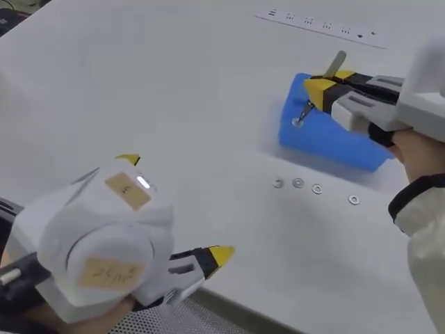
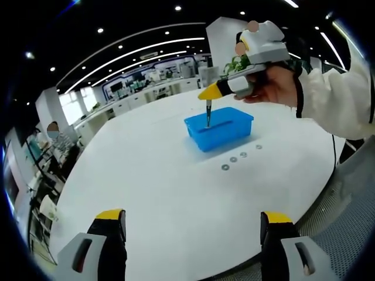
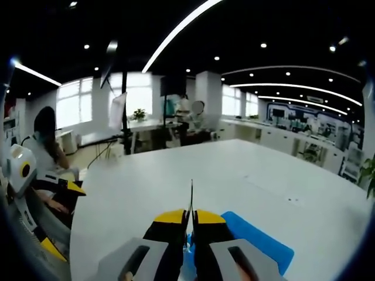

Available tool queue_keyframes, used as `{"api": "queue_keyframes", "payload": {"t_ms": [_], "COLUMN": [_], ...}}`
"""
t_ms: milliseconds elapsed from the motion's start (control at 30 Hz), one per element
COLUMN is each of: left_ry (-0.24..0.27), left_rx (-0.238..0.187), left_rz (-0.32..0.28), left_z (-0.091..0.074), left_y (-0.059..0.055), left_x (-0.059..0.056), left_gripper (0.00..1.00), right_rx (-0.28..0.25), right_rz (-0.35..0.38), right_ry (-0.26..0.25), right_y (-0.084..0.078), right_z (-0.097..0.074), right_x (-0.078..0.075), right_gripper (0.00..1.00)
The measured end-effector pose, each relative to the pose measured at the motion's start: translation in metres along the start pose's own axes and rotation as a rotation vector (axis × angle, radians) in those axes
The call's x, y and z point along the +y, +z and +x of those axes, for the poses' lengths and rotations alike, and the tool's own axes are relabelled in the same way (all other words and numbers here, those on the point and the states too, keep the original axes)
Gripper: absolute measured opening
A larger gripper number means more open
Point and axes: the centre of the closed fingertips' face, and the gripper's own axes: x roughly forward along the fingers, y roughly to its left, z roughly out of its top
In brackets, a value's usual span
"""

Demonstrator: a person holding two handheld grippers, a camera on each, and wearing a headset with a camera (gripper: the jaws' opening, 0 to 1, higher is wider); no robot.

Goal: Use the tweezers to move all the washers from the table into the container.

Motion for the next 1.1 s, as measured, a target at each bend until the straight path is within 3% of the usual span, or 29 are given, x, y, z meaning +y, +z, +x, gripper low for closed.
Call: {"api": "queue_keyframes", "payload": {"t_ms": [133, 300, 833, 1100], "left_ry": [0.0, 0.003, 0.001, 0.004], "left_rx": [-0.02, -0.009, -0.027, -0.023], "left_rz": [-0.001, 0.006, -0.007, -0.005], "left_z": [-0.001, -0.001, -0.003, -0.003], "left_y": [0.003, 0.001, 0.005, 0.004], "left_x": [0.0, 0.001, 0.001, 0.001], "left_gripper": [0.97, 0.96, 0.95, 0.94], "right_rx": [0.01, 0.016, 0.061, 0.087], "right_rz": [-0.012, -0.004, 0.016, 0.031], "right_ry": [-0.035, -0.053, -0.066, -0.07], "right_y": [-0.004, -0.009, -0.041, -0.053], "right_z": [0.007, 0.014, 0.034, 0.037], "right_x": [-0.01, -0.016, -0.022, -0.022], "right_gripper": [0.01, 0.01, 0.01, 0.01]}}
